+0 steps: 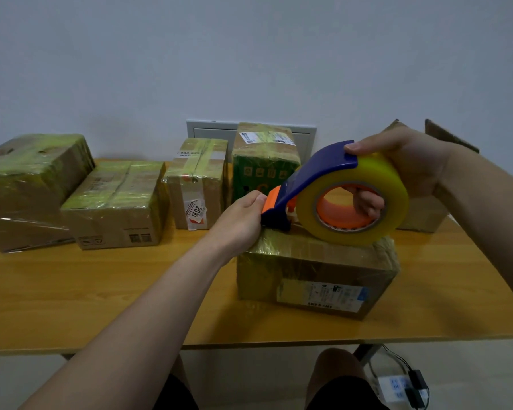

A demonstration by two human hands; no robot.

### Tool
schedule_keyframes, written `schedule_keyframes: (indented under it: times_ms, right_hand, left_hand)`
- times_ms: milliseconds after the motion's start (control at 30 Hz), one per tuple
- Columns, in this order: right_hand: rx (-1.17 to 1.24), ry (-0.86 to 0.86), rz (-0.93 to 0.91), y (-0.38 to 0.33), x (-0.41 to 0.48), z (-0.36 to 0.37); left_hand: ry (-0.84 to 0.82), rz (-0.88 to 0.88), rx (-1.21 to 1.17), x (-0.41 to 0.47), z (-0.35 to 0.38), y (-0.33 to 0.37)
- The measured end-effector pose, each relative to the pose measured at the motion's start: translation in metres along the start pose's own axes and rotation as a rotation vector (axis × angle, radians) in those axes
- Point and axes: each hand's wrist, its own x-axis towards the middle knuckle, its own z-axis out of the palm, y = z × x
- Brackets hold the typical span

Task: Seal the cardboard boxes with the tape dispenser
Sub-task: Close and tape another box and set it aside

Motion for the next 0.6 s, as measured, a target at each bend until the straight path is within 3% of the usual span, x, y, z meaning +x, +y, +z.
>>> schedule_keyframes:
  times_ms: [300,600]
  right_hand:
    - [-0.08,-0.185,0.08,-0.014,0.001,-0.007]
    - [-0.054,-0.081,0.116,-0.003,-0.038,-0.034]
  left_hand:
    - [-0.006,0.001,0.005,0.003,-0.002,0.0]
    - [-0.024,0.005,0.031,0.005,-0.003,-0.001]
